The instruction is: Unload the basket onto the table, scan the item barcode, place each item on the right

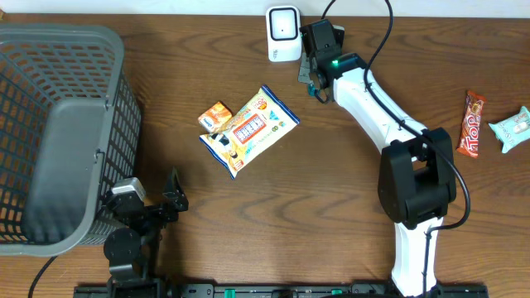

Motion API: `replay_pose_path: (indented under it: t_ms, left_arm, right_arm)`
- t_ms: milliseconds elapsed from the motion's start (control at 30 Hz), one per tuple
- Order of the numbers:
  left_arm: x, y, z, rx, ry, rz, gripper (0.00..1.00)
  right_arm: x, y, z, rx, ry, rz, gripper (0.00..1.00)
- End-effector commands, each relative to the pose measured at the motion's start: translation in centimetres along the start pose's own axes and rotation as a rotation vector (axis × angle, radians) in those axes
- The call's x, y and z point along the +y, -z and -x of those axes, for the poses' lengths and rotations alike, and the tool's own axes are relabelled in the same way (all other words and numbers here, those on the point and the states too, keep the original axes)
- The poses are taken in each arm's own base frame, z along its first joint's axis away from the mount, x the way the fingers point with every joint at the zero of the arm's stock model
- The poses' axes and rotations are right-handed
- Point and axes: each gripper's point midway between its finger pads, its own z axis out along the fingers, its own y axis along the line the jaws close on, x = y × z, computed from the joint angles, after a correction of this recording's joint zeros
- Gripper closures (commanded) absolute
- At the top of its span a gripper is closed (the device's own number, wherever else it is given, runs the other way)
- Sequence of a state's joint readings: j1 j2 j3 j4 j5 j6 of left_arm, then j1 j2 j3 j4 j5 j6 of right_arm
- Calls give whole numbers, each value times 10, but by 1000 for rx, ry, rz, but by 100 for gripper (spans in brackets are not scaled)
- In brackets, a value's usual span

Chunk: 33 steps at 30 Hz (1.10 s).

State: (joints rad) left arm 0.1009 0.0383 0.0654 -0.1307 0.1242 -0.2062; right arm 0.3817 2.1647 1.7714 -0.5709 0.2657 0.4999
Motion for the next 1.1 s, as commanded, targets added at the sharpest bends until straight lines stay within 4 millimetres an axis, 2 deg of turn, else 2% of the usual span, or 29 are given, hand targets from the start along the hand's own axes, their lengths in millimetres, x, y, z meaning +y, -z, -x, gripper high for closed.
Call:
replay_pose_path:
  t_ms: [0, 33, 67, 200, 300, 433, 567, 800, 1067]
  left_arm:
    - [4, -2, -13, 31, 0, 12, 2]
    - [4, -2, -13, 31, 0, 12, 2]
    - [4, -2, -13, 31, 0, 12, 2]
    - [4, -2, -13, 31, 0, 12, 2]
    - [4, -2, -13, 31, 0, 12, 2]
    - [4, -2, -13, 31, 0, 12, 2]
    - [4, -2, -13, 31, 0, 12, 2]
    - [4, -2, -13, 31, 0, 12, 2]
    - [4, -2, -13, 31, 0, 12, 2]
  right_arm:
    - [11, 16, 7, 10, 69, 98, 99]
    - [17, 20, 7, 25, 81, 143, 99]
    - [30, 33, 2, 75, 102, 267, 99]
    - [50, 74, -14, 227, 122, 574, 99]
    - [58, 109, -24, 335, 126, 819, 99]
    - [55, 145, -31, 424, 121, 1070, 99]
    - [45, 164, -40, 470, 133, 1175, 99]
    - [43, 218, -53, 424, 216, 1480, 99]
    - [32, 238, -72, 399, 305, 1529, 99]
